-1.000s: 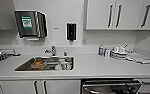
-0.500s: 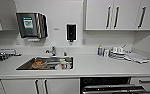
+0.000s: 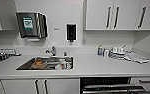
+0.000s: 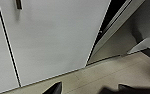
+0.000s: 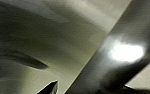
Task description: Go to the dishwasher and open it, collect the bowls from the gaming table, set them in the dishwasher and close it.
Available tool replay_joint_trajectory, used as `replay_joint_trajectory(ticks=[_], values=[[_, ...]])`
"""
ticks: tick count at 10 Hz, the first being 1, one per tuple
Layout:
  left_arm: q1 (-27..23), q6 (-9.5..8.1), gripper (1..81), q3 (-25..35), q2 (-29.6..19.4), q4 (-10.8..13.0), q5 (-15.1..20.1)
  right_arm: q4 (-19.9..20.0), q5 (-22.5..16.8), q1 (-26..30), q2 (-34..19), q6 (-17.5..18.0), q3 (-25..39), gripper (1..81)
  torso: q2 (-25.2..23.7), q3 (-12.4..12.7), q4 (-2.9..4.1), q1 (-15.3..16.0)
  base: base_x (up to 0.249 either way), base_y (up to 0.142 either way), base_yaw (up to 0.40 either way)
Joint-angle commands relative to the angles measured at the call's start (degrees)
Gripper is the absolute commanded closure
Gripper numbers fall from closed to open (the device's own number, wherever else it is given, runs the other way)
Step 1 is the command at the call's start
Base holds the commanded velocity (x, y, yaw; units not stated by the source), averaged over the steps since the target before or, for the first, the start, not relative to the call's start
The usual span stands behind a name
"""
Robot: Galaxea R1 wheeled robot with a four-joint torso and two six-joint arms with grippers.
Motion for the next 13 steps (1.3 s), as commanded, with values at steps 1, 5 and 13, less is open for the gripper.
replay_joint_trajectory(ticks=[1, 5, 13], values=[[-5.98, 0.04, 1.0, 0.34, -2.21, 0.13, -0.03, -5.83, -23.41, -2.08, 0.94, -4.81, -2.84, 1.0, 0.00, 0.00, 0.00, 0.00, 0.000, 0.000, 0.000], [-5.90, -0.04, 1.0, 0.34, -2.12, 0.22, -0.12, -5.83, -23.50, -2.08, 0.94, -4.81, -2.67, 1.0, -0.02, 0.00, -0.02, -0.02, -0.076, 0.000, 0.000], [-5.81, -0.04, 1.0, 0.33, -1.24, 0.39, -0.03, -5.83, -23.41, -2.96, 1.73, -4.81, -2.50, 1.0, 0.02, -0.20, -0.05, 0.15, -0.081, 0.000, 0.000]])
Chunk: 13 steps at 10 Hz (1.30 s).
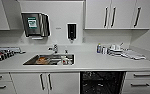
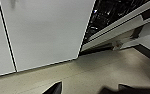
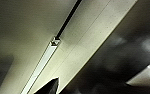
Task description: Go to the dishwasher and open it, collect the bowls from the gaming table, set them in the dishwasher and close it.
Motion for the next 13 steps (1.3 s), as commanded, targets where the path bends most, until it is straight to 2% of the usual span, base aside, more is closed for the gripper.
replay_joint_trajectory(ticks=[1, 10, 12, 13], values=[[-5.79, -0.04, 1.0, 0.36, -2.37, 0.57, 0.04, -5.24, -14.88, 3.34, -1.52, -5.09, 2.22, 1.0, 0.00, 0.00, 0.00, 0.00, -0.092, 0.000, 0.000], [-5.45, -0.04, 1.0, -0.34, -1.58, 0.74, 0.04, -6.04, -14.88, 2.10, -0.29, -5.35, 0.55, 1.0, 0.02, -0.09, 0.00, 0.06, -0.089, 0.000, 0.000], [-4.92, -0.13, 1.0, -1.13, -0.79, 0.39, 0.13, -6.04, -13.83, 0.27, 0.33, -9.66, 0.55, 1.0, 0.00, -0.06, 0.00, 0.02, 0.000, 0.000, 0.000], [-4.30, -0.39, 1.0, -1.22, -0.36, 0.13, 1.43, -6.04, -11.91, -1.66, 1.11, -12.72, 0.20, 1.0, 0.02, -0.09, 0.00, 0.05, 0.000, 0.000, 0.000]])
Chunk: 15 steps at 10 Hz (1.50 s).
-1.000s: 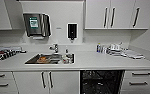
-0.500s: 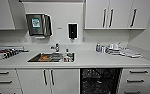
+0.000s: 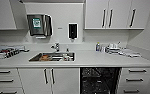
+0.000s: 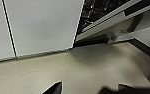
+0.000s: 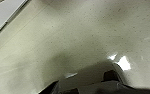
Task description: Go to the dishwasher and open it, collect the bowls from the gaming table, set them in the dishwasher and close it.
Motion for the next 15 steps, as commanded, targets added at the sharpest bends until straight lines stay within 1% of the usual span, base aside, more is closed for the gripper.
replay_joint_trajectory(ticks=[1, 2, 3, 5, 6, 7, 8, 9, 11, 12, 13, 15], values=[[-4.26, -1.30, 1.0, 0.21, -0.86, -0.01, 3.27, 0.30, 3.86, 1.16, -0.28, -6.17, -0.62, 1.0, 0.00, 0.00, 0.00, 0.00, 0.000, 0.000, 0.000], [-2.59, -1.93, 1.0, 0.21, -0.06, -0.01, 3.82, 0.22, 8.56, -1.48, 0.25, -9.19, -1.51, 1.0, 0.00, 0.00, 0.00, 0.00, 0.000, 0.000, 0.000], [-0.48, -1.93, 1.0, 0.03, 1.17, 0.08, 3.82, 0.31, 11.73, -3.76, 1.31, -11.74, -3.36, 1.0, 0.00, 0.00, 0.00, 0.00, 0.000, 0.000, 0.000], [3.55, -1.93, 1.0, -2.07, 4.93, 0.60, 3.82, 0.22, 14.62, -7.36, 5.51, -16.30, -9.23, 1.0, 0.00, 0.00, 0.00, 0.00, 0.000, 0.000, 0.000], [5.15, -1.93, 1.0, -3.31, 6.71, 0.61, 3.73, 0.22, 16.30, -8.95, 7.28, -17.89, -11.53, 1.0, 0.00, 0.00, 0.00, 0.00, 0.000, 0.000, 0.000], [6.81, -2.02, 1.0, -5.23, 9.42, 0.00, 3.82, 0.22, 17.88, -10.53, 9.56, -19.03, -14.41, 1.0, 0.00, 0.00, 0.00, 0.00, 0.000, 0.000, 0.000], [8.13, -2.96, 1.0, -6.98, 11.17, -0.27, 3.90, 0.22, 18.41, -11.50, 11.40, -19.73, -16.78, 1.0, 0.00, 0.00, 0.00, 0.00, 0.000, 0.000, 0.000], [9.28, -4.74, 1.0, -8.58, 12.42, -0.36, 3.91, 0.22, 18.50, -12.21, 12.73, -20.18, -18.56, 1.0, 0.00, 0.00, 0.00, 0.00, 0.000, 0.000, 0.000], [11.56, -8.51, 1.0, -13.66, 15.57, -0.36, 3.91, -0.13, 18.50, -13.96, 16.41, -22.02, -23.12, 1.0, 0.00, 0.00, 0.00, 0.00, 0.000, 0.000, 0.000], [12.36, -10.19, 1.0, -16.32, 17.16, -0.36, 3.91, -0.48, 19.11, -15.19, 18.27, -22.73, -25.59, 1.0, 0.00, 0.02, 0.00, 0.00, 0.000, 0.000, 0.000], [13.15, -11.76, 1.0, -19.55, 18.91, -0.36, 3.91, -1.18, 21.21, -16.42, 20.55, -23.95, -28.56, 1.0, 0.00, 0.02, 0.00, 0.00, 0.000, 0.000, 0.000], [14.20, -14.06, 1.0, -23.44, 21.47, -0.45, 3.99, -2.51, 22.80, -18.27, 23.19, -24.40, -31.31, 1.0, 0.00, 0.02, 0.00, 0.00, 0.000, 0.000, 0.000]])
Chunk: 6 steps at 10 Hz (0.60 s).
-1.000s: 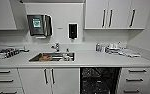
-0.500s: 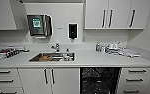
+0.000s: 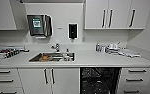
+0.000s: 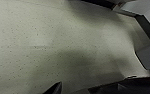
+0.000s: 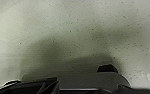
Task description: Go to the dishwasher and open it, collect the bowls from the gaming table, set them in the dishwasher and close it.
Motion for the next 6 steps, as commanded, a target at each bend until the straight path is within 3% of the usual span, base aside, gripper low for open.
replay_joint_trajectory(ticks=[1, 3, 6], values=[[-1.35, -4.13, 1.0, -5.09, 3.32, -0.09, 1.11, -3.01, 0.56, 0.77, 2.27, -1.44, -2.39, 1.0, 0.00, 0.00, 0.00, 0.00, 0.000, 0.000, 0.000], [-1.44, -4.30, 1.0, -10.00, 6.57, -0.09, 4.18, -5.20, 1.27, -0.64, 4.20, -1.44, -3.53, 1.0, 0.00, 0.02, 0.00, 0.00, 0.000, 0.000, 0.000], [-1.35, -4.30, 1.0, -10.63, 7.45, -0.09, 7.00, -7.14, 1.35, -1.96, 7.63, -1.44, -7.58, 1.0, 0.00, 0.05, 0.00, 0.00, 0.000, 0.000, 0.000]])
